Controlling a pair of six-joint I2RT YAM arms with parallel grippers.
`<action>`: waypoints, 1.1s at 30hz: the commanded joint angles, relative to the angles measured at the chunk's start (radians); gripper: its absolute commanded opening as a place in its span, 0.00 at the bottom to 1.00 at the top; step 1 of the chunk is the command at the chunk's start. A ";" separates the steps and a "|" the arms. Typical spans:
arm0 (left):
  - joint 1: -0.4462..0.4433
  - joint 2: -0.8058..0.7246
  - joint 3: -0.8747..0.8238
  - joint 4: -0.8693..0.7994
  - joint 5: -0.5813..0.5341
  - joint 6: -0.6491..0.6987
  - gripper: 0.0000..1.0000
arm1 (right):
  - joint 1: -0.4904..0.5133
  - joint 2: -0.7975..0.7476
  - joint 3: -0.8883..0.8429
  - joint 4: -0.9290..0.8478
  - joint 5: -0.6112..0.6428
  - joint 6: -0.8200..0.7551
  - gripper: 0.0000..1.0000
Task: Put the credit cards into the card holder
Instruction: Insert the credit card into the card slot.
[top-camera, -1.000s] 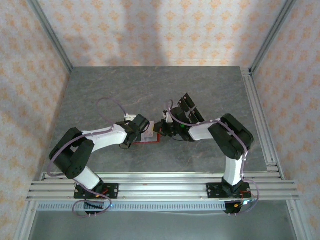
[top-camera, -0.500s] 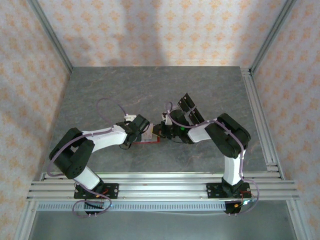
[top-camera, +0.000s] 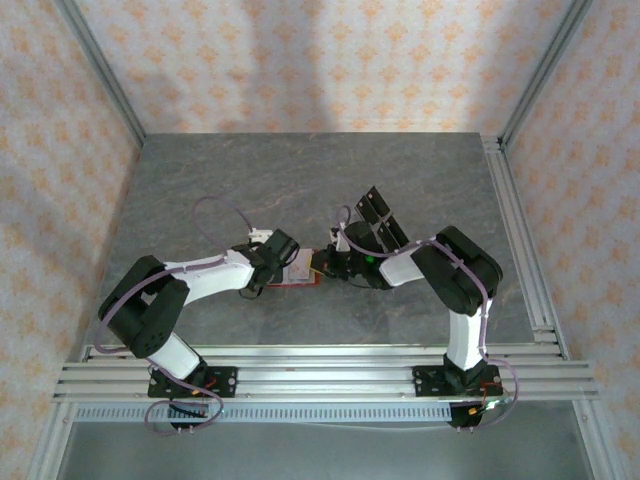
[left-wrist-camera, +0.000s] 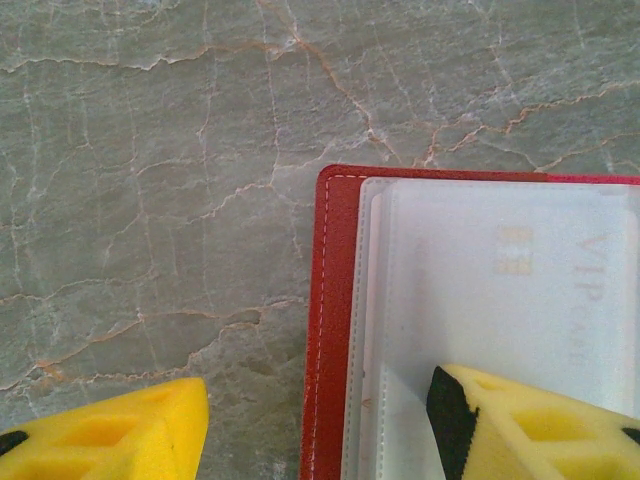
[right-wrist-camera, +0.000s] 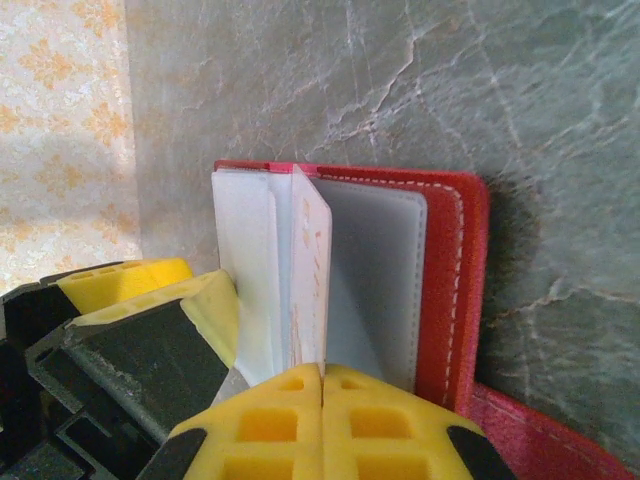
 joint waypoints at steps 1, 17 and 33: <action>0.012 0.007 -0.028 -0.035 -0.020 -0.011 0.62 | -0.004 0.014 0.003 0.020 -0.008 -0.007 0.00; 0.012 0.010 -0.028 -0.034 -0.018 -0.011 0.62 | 0.024 0.076 0.060 0.012 -0.087 0.001 0.00; 0.105 -0.115 -0.016 -0.105 -0.039 -0.046 0.64 | 0.026 0.103 0.115 -0.106 -0.072 -0.038 0.00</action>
